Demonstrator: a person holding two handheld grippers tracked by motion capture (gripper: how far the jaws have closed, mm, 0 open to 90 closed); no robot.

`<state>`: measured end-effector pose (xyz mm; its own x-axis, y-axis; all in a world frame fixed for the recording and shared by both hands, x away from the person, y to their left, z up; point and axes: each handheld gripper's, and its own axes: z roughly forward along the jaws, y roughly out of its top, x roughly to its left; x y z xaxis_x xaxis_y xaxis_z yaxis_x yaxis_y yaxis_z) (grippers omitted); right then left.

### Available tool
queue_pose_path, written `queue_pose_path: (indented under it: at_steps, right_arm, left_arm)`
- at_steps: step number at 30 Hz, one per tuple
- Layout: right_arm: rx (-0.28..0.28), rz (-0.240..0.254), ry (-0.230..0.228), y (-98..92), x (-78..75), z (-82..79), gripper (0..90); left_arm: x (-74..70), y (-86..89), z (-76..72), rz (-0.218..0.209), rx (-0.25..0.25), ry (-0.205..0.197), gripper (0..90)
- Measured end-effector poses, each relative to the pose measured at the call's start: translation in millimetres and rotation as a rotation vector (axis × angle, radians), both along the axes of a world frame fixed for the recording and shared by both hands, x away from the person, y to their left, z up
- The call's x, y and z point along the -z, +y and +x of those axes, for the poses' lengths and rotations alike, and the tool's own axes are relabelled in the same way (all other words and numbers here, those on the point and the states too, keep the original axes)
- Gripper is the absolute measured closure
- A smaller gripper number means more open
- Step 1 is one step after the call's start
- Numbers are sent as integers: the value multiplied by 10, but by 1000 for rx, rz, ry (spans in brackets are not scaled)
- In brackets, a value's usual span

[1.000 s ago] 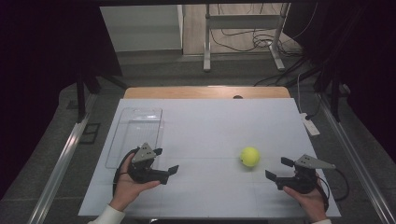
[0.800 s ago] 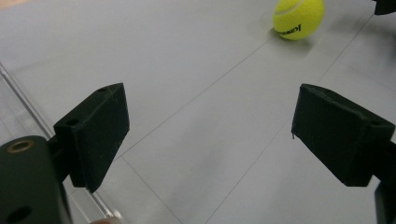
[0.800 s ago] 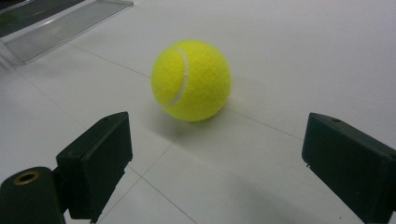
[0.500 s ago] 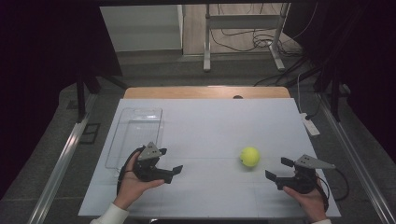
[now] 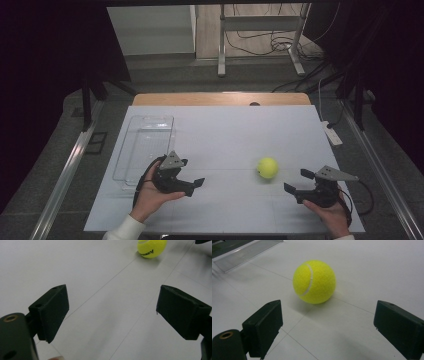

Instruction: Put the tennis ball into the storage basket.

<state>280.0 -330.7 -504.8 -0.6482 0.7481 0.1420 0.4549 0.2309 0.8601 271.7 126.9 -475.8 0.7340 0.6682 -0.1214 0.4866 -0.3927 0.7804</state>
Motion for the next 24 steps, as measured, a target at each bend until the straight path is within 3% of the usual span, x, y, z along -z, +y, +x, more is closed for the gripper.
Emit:
queue_pose_path:
  at_steps: [24]
  right_arm:
    - [-1, -4, 1, -3, 4, -1, 86]
  left_arm:
    - [3, -243, 133, 13, 41, 25, 115]
